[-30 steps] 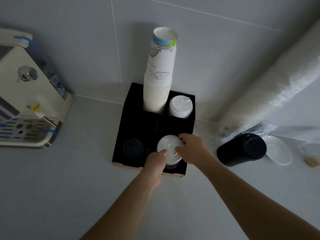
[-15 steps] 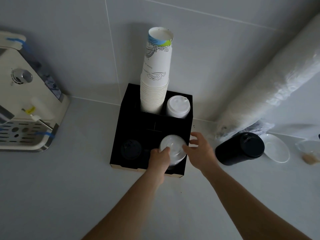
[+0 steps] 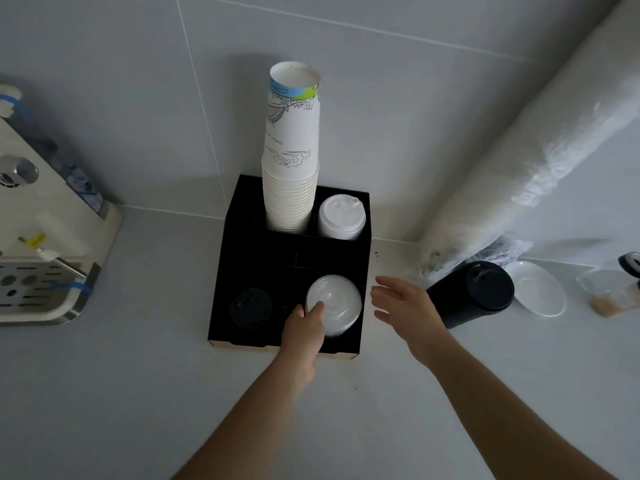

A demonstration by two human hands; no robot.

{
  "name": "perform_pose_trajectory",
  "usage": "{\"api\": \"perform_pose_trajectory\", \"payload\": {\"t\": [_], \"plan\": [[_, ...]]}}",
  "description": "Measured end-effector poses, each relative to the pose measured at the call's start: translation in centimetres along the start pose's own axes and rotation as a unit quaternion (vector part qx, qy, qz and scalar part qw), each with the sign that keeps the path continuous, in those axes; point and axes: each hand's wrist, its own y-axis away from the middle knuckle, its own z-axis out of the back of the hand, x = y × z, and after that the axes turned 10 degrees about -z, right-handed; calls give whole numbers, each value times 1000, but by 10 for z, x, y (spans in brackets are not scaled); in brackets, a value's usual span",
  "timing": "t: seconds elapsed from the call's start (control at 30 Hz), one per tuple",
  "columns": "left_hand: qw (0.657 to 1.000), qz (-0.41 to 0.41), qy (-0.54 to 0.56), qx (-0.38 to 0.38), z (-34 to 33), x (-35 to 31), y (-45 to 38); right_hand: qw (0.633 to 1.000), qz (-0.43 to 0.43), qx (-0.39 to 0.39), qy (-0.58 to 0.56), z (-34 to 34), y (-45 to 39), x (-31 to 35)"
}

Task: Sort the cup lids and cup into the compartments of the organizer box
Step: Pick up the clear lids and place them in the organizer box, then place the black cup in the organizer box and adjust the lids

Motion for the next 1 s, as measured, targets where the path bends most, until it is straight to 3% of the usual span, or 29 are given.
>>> {"api": "perform_pose_trajectory", "payload": {"t": [0.17,0.47,0.77,1.0], "plan": [[999,-25,-23,14,14,-2,21,999,17,-22,-44,27,13,-2],[995,-58,59,47,38,-9,54,986,78,-57,-135,82,51,9],[987,-54,64,136,-18,-44,54,967,94,-206,-118,143,49,-12],[976,-48,-39,208,-84,-42,41,969,61,-223,-90,177,12,-23]]}}
